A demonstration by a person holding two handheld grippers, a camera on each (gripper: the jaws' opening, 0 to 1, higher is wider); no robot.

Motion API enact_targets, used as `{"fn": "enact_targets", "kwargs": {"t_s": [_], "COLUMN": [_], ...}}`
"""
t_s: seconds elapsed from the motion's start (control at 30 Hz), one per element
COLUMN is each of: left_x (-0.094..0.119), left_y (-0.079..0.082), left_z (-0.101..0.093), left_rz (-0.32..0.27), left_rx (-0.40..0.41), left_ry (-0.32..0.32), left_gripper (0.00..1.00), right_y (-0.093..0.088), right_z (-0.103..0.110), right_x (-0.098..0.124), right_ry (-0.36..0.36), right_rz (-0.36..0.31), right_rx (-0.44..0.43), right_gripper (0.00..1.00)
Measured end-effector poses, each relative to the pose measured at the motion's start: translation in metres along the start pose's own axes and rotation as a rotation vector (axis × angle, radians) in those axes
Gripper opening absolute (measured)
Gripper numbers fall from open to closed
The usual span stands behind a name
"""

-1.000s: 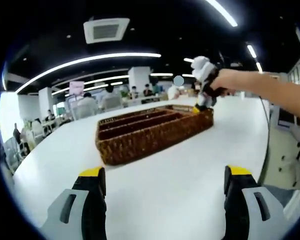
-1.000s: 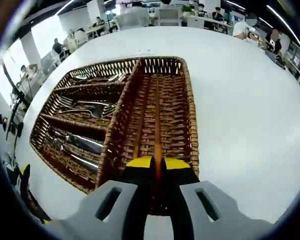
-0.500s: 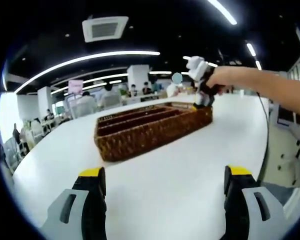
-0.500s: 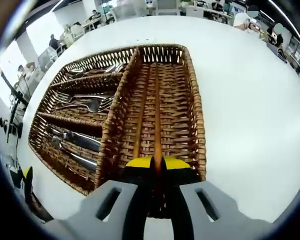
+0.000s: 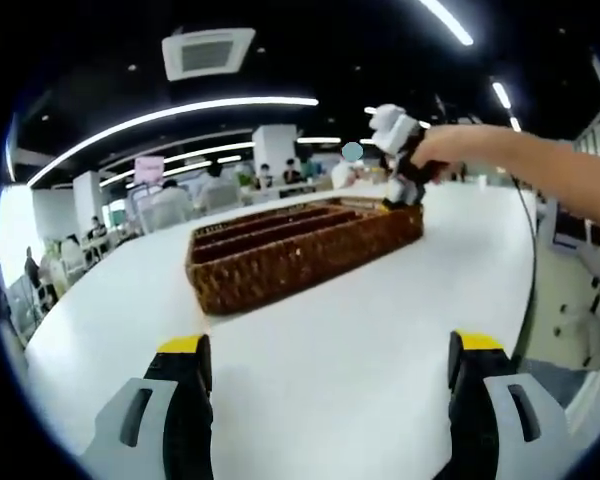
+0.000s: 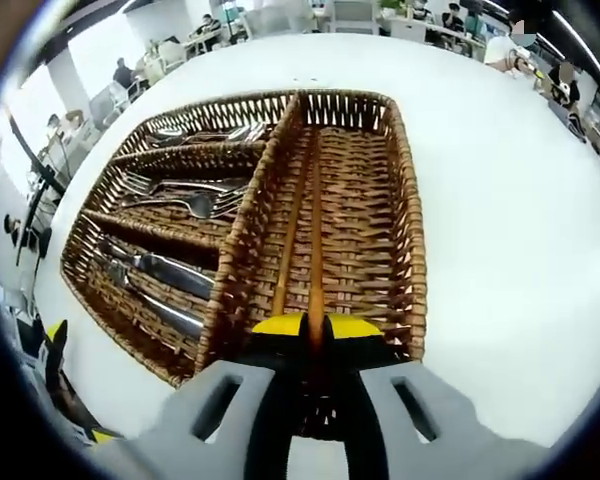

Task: Arrange the knives, forks, and spoons in their matching storage slots by inserting each utensil handle-first until every utensil is classified and aligned in the correct compartment

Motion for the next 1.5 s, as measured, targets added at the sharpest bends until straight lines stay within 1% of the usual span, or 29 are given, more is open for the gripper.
{"fn": "enact_targets", "kwargs": {"t_s": [0.17,0.43,0.6,0.73,0.83,0.87,0.9,0.93,0.97,1.0,1.03,1.1,1.13,1.17,1.2,1.27,1.33,1.37,1.4,1.5], "left_x": [-0.001,-0.002,-0.002,-0.002,-0.001,-0.001,-0.001,-0.001,-0.001,-0.001,-0.002,-0.002,-0.002,-0.002,-0.002,-0.002,-0.002,-0.002,-0.002,-0.001], "left_y": [-0.001,-0.002,0.0,0.002,0.002,0.002,0.001,0.001,0.001,0.0,0.0,0.0,0.0,0.001,0.001,0.001,0.002,0.002,0.002,0.002], "left_z": [0.0,-0.002,-0.003,-0.003,-0.003,-0.003,-0.003,-0.003,-0.003,-0.003,-0.003,-0.004,-0.004,-0.004,-0.005,-0.005,-0.005,-0.005,-0.005,-0.006], "left_rz": [0.002,0.009,0.006,0.002,0.0,0.001,0.003,0.002,0.002,0.002,0.002,0.001,0.0,0.0,-0.001,-0.003,-0.009,-0.012,-0.015,-0.033], "left_rx": [0.001,-0.006,-0.012,-0.014,-0.013,-0.012,-0.012,-0.011,-0.009,-0.006,-0.005,-0.003,-0.003,-0.003,-0.001,0.003,0.005,0.008,0.012,0.021], "left_ry": [-0.001,-0.007,-0.01,-0.008,-0.006,-0.006,-0.005,-0.004,-0.005,-0.005,-0.006,-0.007,-0.007,-0.007,-0.009,-0.009,-0.006,-0.005,-0.003,-0.002], "left_gripper": [1.0,1.0,1.0,1.0,1.0,1.0,1.0,1.0,1.0,1.0,1.0,1.0,1.0,1.0,1.0,1.0,1.0,1.0,1.0,0.98], "right_y": [-0.001,-0.002,-0.002,-0.001,0.0,0.004,0.004,0.006,0.006,0.006,0.005,0.002,0.001,0.008,0.008,0.001,0.007,-0.002,-0.007,-0.013], "right_z": [0.0,-0.001,0.004,0.003,0.004,0.004,0.005,0.006,0.007,0.008,0.009,0.01,0.011,0.011,0.011,0.014,0.013,0.014,0.016,0.018], "right_x": [0.002,0.004,0.005,0.009,0.014,0.021,0.022,0.028,0.032,0.035,0.037,0.043,0.045,0.046,0.047,0.05,0.049,0.053,0.055,0.058], "right_ry": [0.026,0.045,0.096,0.084,0.092,0.087,0.087,0.084,0.087,0.096,0.098,0.1,0.098,0.095,0.094,0.093,0.092,0.089,0.088,0.101], "right_rz": [-0.007,-0.016,-0.028,-0.052,-0.084,-0.143,-0.156,-0.205,-0.239,-0.252,-0.263,-0.281,-0.288,-0.298,-0.306,-0.33,-0.335,-0.344,-0.35,-0.367], "right_rx": [0.02,0.05,0.053,0.076,0.101,0.145,0.162,0.186,0.216,0.235,0.231,0.267,0.267,0.293,0.299,0.326,0.333,0.346,0.371,0.403], "right_gripper": [0.08,0.1,0.11,0.12,0.12,0.12,0.12,0.12,0.13,0.13,0.13,0.14,0.16,0.18,0.2,0.22,0.24,0.24,0.24,0.28]}}
Point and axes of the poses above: the point that each gripper's makers call its tool centre point, and the gripper's own axes: x roughly backward along the fingers, z roughly to its left, y roughly out of its top, the point moved 8 cm from there along x, roughly backward along the fingers, and after that the axes turned 6 degrees about z, right-handed, at the moved point
